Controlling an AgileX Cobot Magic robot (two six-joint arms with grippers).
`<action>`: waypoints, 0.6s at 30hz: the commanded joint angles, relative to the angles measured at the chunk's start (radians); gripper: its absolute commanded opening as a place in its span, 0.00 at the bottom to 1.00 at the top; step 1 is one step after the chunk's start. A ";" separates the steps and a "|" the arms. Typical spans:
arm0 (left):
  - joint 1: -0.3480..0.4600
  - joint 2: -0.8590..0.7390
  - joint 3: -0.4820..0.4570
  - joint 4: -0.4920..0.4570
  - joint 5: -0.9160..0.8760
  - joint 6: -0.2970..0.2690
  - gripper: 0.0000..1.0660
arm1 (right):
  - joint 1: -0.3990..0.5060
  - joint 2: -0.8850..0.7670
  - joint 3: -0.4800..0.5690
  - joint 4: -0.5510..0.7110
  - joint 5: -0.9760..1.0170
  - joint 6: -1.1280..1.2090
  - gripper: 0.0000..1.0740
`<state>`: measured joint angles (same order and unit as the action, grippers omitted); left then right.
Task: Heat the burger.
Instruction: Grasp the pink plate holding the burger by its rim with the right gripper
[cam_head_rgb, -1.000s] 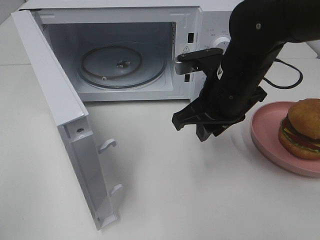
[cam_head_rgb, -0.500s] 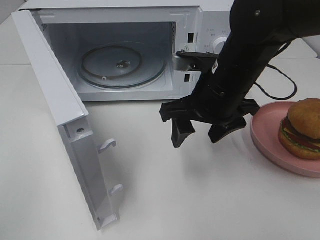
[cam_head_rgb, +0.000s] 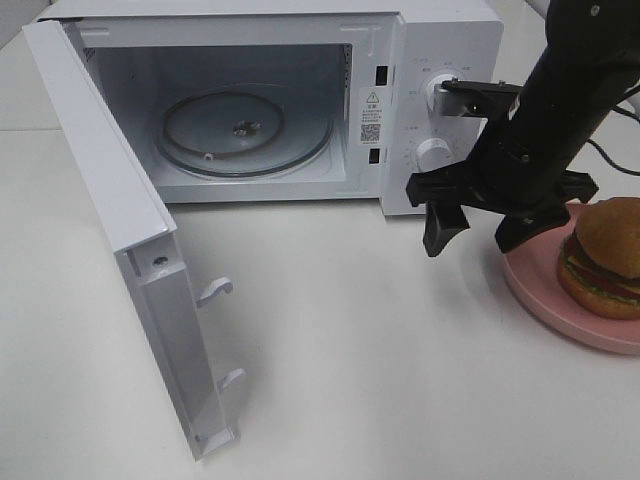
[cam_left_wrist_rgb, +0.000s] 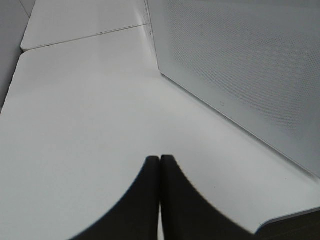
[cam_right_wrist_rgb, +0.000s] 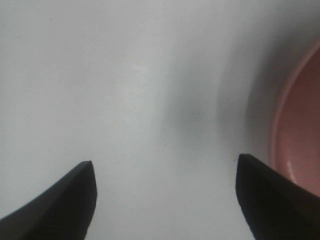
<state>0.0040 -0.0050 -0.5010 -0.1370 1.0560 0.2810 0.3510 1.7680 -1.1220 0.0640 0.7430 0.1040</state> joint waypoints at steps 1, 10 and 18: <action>-0.002 -0.020 0.001 -0.003 -0.014 -0.003 0.00 | -0.016 0.000 -0.005 -0.056 -0.017 -0.007 0.68; -0.002 -0.020 0.001 -0.003 -0.014 -0.003 0.00 | -0.016 0.104 -0.005 -0.234 0.010 0.070 0.68; -0.002 -0.020 0.001 -0.003 -0.014 -0.003 0.00 | -0.016 0.179 -0.005 -0.317 -0.012 0.110 0.68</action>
<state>0.0040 -0.0050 -0.5010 -0.1370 1.0560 0.2810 0.3400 1.9260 -1.1220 -0.2330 0.7430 0.2000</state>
